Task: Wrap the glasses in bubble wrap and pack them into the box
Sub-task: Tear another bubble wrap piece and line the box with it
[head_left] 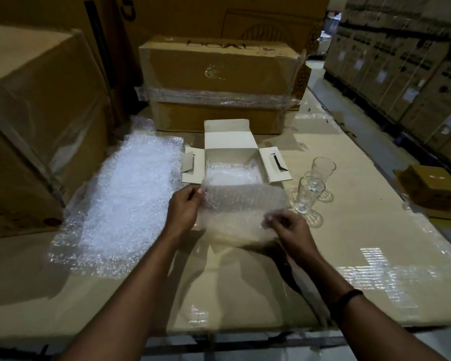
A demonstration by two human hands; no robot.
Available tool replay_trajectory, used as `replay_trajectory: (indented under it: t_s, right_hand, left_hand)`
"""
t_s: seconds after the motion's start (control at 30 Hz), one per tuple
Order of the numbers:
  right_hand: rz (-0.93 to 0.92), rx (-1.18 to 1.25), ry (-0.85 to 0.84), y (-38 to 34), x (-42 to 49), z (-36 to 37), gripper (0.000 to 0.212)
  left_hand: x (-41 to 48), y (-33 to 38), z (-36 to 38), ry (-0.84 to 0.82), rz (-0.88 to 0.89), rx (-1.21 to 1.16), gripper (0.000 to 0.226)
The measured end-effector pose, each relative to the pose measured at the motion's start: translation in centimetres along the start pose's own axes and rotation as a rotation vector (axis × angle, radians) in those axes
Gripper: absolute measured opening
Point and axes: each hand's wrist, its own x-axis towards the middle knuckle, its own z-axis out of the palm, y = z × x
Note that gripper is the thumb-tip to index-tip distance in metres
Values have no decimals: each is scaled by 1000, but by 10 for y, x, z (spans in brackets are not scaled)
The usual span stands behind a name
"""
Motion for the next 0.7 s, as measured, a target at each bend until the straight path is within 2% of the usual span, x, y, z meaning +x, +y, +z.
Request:
replay_trajectory:
  t_s: [0.1,0.17,0.23,0.4,0.57,0.7]
  right_hand:
    - [202,182,100,-12,28,8,5]
    - [322,186,109,-18,44,10,18]
    - [360,134,109,-23,57,12,29]
    - [251,18,144,-48,85,11,39]
    - [-9,-400,135,-68,129,9,33]
    - [-56,-820,32,-66,177,10,16]
  left_hand:
    - [9,9,-7,-46,-38,-131,10]
    - [15,12,-10,-71,-69,-171,22]
    - [26,9,-14,-49,-79,-151,35]
    - [54,13,-15,85,53,88,39]
    - [84,22,-6,114,267,361,25]
    - [121,14,7,62,368,675,22]
